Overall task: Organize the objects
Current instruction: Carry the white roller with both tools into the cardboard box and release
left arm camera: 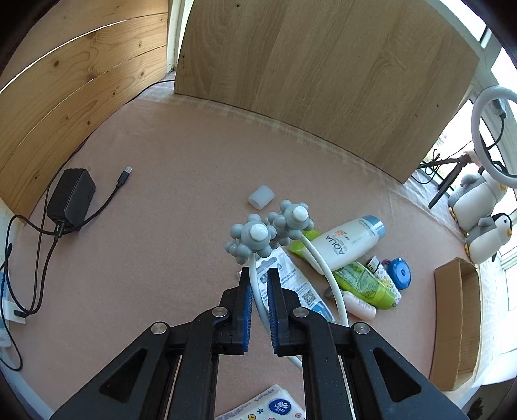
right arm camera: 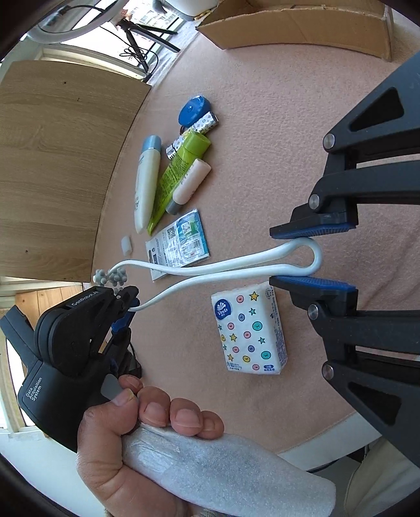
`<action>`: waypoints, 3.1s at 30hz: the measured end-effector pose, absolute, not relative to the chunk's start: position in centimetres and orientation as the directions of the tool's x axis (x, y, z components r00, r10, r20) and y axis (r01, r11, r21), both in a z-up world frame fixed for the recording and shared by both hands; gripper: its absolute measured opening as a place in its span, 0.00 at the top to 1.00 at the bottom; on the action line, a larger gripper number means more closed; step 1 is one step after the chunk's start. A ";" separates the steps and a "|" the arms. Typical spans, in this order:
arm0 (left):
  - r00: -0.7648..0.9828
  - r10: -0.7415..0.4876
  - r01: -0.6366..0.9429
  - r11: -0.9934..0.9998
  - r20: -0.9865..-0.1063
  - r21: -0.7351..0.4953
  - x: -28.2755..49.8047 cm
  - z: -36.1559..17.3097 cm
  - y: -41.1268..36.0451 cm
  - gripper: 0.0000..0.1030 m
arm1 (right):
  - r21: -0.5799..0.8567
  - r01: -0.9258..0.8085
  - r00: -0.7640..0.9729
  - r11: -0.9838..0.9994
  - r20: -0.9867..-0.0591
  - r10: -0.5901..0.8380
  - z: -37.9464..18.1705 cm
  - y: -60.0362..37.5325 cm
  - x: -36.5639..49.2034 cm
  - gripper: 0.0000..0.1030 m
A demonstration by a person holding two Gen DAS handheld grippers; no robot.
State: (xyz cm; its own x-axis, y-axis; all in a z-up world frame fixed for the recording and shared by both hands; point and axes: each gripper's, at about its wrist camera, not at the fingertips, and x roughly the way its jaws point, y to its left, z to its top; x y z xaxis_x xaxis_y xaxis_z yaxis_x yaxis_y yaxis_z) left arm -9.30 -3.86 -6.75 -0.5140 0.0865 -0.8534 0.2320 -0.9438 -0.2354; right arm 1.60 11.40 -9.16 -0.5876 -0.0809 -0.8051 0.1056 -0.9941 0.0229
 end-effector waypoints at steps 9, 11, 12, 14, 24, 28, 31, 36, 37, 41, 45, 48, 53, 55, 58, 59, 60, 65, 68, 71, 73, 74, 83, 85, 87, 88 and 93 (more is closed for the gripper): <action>-0.558 0.101 0.182 -0.953 -0.824 -0.241 -10.0 -3.2 -2.8 0.91 | -0.006 0.074 -0.650 -0.997 -0.759 -0.044 -5.9 12.1 2.2 0.81; -0.560 0.105 0.171 -0.956 -0.822 -0.239 -9.7 -3.2 -2.2 0.91 | -0.008 0.067 -0.655 -0.998 -0.755 -0.038 -5.7 12.2 2.6 0.81; -0.561 0.106 0.166 -0.957 -0.821 -0.238 -9.7 -3.1 -2.0 0.91 | -0.008 0.063 -0.657 -0.998 -0.753 -0.036 -5.6 12.4 2.7 0.81; -0.565 0.109 0.156 -0.959 -0.818 -0.236 -9.6 -2.8 -1.5 0.91 | -0.008 0.054 -0.660 -0.999 -0.751 -0.030 -5.5 12.7 3.0 0.81; -0.569 0.155 0.055 -0.973 -0.807 -0.226 -10.6 -1.9 3.7 0.91 | -0.012 -0.012 -0.676 -1.000 -0.736 0.016 -4.9 14.8 4.7 0.81; -0.562 0.194 -0.013 -0.974 -0.804 -0.226 -11.4 -1.8 7.7 0.91 | -0.012 -0.068 -0.679 -0.998 -0.732 0.055 -4.8 16.7 5.7 0.81; -0.553 0.229 -0.073 -0.971 -0.801 -0.227 -12.0 -1.7 11.1 0.91 | -0.016 -0.119 -0.678 -0.993 -0.730 0.093 -4.7 18.4 6.7 0.81; -0.532 0.292 -0.178 -0.956 -0.795 -0.232 -13.0 -1.5 17.3 0.91 | -0.023 -0.216 -0.665 -0.976 -0.729 0.165 -4.5 21.6 8.6 0.81; -0.525 0.304 -0.197 -0.952 -0.795 -0.234 -13.2 -1.5 18.5 0.91 | -0.026 -0.235 -0.662 -0.972 -0.728 0.180 -4.4 22.3 9.0 0.81; -0.502 0.352 -0.275 -0.931 -0.790 -0.240 -13.9 -1.6 23.7 0.91 | -0.029 -0.313 -0.647 -0.949 -0.725 0.236 -4.2 24.8 10.5 0.81; -0.480 0.389 -0.337 -0.909 -0.786 -0.244 -14.4 -1.8 28.4 0.91 | -0.033 -0.384 -0.629 -0.923 -0.722 0.288 -4.1 27.3 11.9 0.81; -0.468 0.403 -0.369 -0.898 -0.787 -0.241 -15.0 -2.1 31.2 0.91 | -0.038 -0.423 -0.617 -0.905 -0.720 0.318 -3.9 28.9 12.8 0.81; -0.451 0.410 -0.394 -0.889 -0.793 -0.235 -16.0 -2.9 34.6 0.92 | -0.032 -0.462 -0.602 -0.886 -0.723 0.340 -4.3 31.6 13.4 0.81; -0.445 0.410 -0.399 -0.886 -0.796 -0.234 -16.3 -3.2 35.6 0.91 | -0.034 -0.472 -0.598 -0.881 -0.722 0.348 -4.4 32.6 13.5 0.81; -0.436 0.408 -0.407 -0.884 -0.802 -0.229 -16.8 -3.7 36.8 0.91 | -0.028 -0.485 -0.591 -0.874 -0.726 0.351 -4.7 34.0 13.7 0.81; -0.434 0.407 -0.409 -0.884 -0.803 -0.227 -16.9 -3.8 37.1 0.91 | -0.026 -0.489 -0.589 -0.872 -0.728 0.352 -4.8 34.4 13.8 0.81; -0.434 0.404 -0.411 -0.884 -0.805 -0.222 -17.1 -4.0 37.4 0.91 | -0.025 -0.493 -0.586 -0.870 -0.730 0.353 -4.9 34.8 13.8 0.81; -0.513 0.323 -0.384 -0.915 -0.795 -0.123 -17.0 -4.5 37.4 0.40 | -0.043 -0.507 -0.552 -0.861 -0.751 0.362 -5.8 36.3 13.5 0.81; -0.549 0.327 -0.398 -0.912 -0.769 -0.104 -16.8 -4.0 36.2 0.30 | -0.054 -0.538 -0.535 -0.842 -0.750 0.389 -6.1 36.9 13.7 0.66; -0.561 0.322 -0.395 -0.914 -0.763 -0.095 -16.9 -3.5 34.6 0.29 | -0.043 -0.555 -0.546 -0.831 -0.734 0.403 -5.5 37.2 14.0 0.60; -0.565 0.320 -0.387 -0.917 -0.760 -0.098 -16.8 -3.1 33.2 0.26 | -0.042 -0.554 -0.549 -0.832 -0.733 0.402 -5.3 37.2 13.7 0.60; -0.567 0.320 -0.384 -0.918 -0.759 -0.101 -16.8 -2.9 32.4 0.26 | -0.040 -0.550 -0.552 -0.834 -0.732 0.399 -5.2 37.2 13.5 0.60; -0.643 0.228 -0.286 -0.957 -0.731 -0.048 -14.6 -0.5 21.9 0.18 | -0.043 -0.498 -0.591 -0.866 -0.714 0.375 -4.1 34.7 11.1 0.57; -0.653 0.198 -0.242 -0.969 -0.731 -0.047 -14.1 -0.3 18.7 0.18 | -0.043 -0.477 -0.603 -0.878 -0.711 0.362 -4.0 33.7 10.4 0.56; -0.658 0.171 -0.199 -0.979 -0.734 -0.050 -13.6 -0.4 15.3 0.18 | -0.046 -0.454 -0.614 -0.890 -0.707 0.350 -3.9 32.5 9.7 0.55; -0.657 0.154 -0.175 -0.983 -0.738 -0.050 -13.3 -0.5 13.6 0.18 | -0.048 -0.442 -0.618 -0.896 -0.707 0.343 -3.9 31.9 9.4 0.55; -0.652 0.076 -0.058 -0.997 -0.754 -0.050 -11.2 -1.0 5.2 0.18 | -0.037 -0.391 -0.629 -0.919 -0.718 0.297 -4.1 28.7 7.8 0.54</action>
State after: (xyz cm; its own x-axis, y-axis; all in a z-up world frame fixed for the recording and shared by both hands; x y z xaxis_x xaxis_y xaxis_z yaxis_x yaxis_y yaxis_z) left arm -11.24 5.25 -1.02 -0.6524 0.0761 -0.7541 -0.0585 -0.9970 -0.0500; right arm 7.77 28.73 -4.09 -0.6294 0.2970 -0.7181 -0.3914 -0.9195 -0.0373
